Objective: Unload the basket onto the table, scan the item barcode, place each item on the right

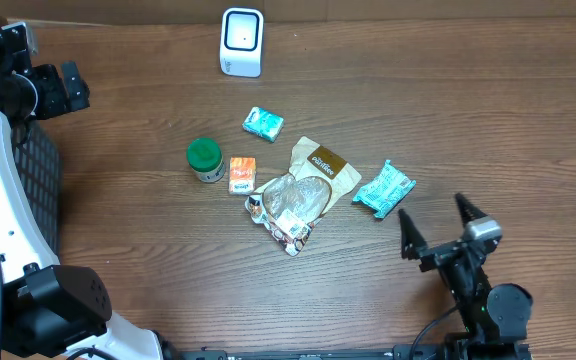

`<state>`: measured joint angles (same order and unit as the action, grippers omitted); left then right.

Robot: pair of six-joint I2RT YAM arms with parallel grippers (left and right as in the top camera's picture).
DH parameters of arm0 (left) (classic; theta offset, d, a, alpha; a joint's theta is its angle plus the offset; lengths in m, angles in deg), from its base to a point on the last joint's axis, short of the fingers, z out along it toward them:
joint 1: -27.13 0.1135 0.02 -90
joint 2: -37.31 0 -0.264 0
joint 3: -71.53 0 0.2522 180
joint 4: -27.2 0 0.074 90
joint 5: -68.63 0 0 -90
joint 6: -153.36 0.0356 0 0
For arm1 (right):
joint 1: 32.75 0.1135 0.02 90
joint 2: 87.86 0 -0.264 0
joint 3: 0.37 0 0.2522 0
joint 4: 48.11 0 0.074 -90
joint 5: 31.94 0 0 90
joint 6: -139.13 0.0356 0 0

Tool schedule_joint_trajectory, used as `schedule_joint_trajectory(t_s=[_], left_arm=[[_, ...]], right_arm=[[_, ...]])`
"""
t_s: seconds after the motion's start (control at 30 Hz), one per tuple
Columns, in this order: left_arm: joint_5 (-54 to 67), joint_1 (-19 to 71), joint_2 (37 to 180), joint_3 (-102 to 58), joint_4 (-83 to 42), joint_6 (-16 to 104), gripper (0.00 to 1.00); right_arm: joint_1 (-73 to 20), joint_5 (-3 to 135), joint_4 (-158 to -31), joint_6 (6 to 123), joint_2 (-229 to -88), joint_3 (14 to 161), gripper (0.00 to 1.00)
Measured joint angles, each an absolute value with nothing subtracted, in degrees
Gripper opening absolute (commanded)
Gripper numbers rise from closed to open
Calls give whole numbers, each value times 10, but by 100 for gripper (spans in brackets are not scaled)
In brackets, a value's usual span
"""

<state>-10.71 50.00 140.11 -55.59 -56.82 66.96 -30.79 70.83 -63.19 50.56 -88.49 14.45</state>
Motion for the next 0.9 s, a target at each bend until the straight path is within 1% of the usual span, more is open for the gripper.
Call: schedule_joint_trajectory(t_s=[0.13, 0.3, 0.4, 0.5, 0.63, 0.73, 0.9], left_arm=[[-107, 500, 1401, -556, -568, 670, 100], [-107, 500, 1401, -556, -568, 670, 99], [-107, 500, 1401, -556, -568, 670, 100], [-107, 500, 1401, -556, -568, 670, 100], [-109, 500, 1401, -556, -568, 670, 100], [-109, 500, 1401, -556, -567, 670, 100], [-109, 500, 1402, -556, -568, 670, 99]], right_arm=[[-308, 679, -625, 505, -884, 144, 100], [-308, 713, -618, 528, -884, 144, 100], [-308, 744, -647, 547, -898, 159, 100], [-308, 772, -694, 560, -955, 227, 100], [-308, 817, -803, 571, -1098, 394, 100], [-308, 846, -952, 572, -1240, 537, 100], [-308, 894, -1131, 578, -1485, 706, 100]])
